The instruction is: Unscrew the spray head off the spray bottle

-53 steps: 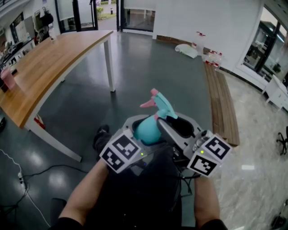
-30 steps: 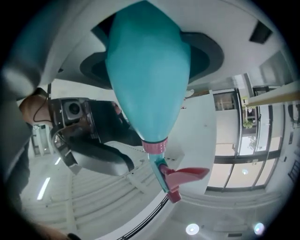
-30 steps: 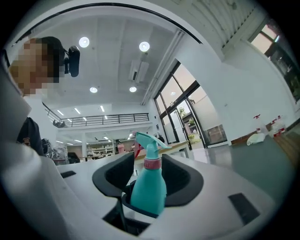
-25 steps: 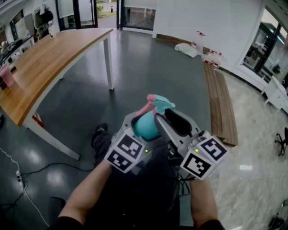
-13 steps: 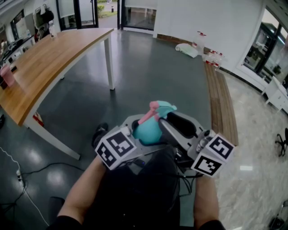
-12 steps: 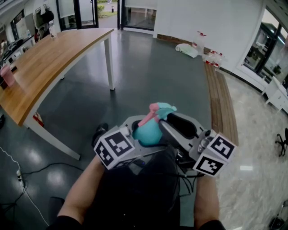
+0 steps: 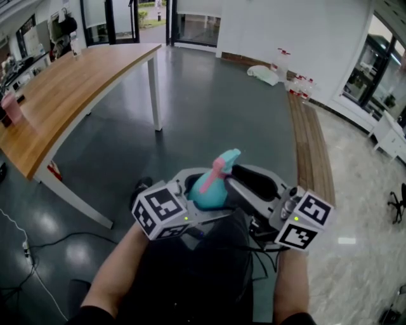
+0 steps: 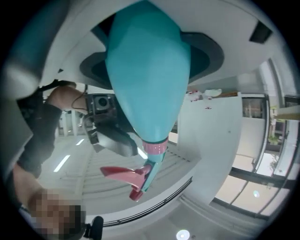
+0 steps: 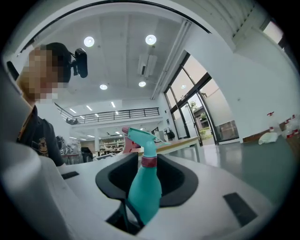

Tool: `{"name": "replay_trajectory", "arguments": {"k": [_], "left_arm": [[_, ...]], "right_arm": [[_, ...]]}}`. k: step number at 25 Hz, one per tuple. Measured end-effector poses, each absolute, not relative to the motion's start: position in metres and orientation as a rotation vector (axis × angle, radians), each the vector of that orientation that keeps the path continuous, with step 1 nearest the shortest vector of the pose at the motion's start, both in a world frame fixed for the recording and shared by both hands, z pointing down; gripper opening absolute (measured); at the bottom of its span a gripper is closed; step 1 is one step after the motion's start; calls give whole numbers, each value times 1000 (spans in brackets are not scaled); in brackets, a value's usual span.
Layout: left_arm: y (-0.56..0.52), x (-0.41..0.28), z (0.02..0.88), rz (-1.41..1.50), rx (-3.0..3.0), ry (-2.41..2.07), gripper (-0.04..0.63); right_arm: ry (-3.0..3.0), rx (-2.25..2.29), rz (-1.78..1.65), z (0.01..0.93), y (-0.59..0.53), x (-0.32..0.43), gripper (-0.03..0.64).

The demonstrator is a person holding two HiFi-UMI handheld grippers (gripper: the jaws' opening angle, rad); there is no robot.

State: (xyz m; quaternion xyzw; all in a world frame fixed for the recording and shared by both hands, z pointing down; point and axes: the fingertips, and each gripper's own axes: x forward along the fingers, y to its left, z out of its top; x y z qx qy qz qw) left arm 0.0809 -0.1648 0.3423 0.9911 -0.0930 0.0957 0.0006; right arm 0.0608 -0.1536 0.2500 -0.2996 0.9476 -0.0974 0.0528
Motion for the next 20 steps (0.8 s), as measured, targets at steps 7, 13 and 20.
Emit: {"name": "replay_trajectory", "arguments": {"k": [7, 13, 20], "left_arm": [[-191, 77, 345, 357, 3093, -649, 431], [-174, 80, 345, 334, 3112, -445, 431], [-137, 79, 337, 268, 3137, -43, 431]], "right_arm": [[2841, -1122, -274, 258, -170, 58, 130], [2875, -1014, -275, 259, -164, 56, 130], [2930, -693, -272, 252, -140, 51, 130]]}}
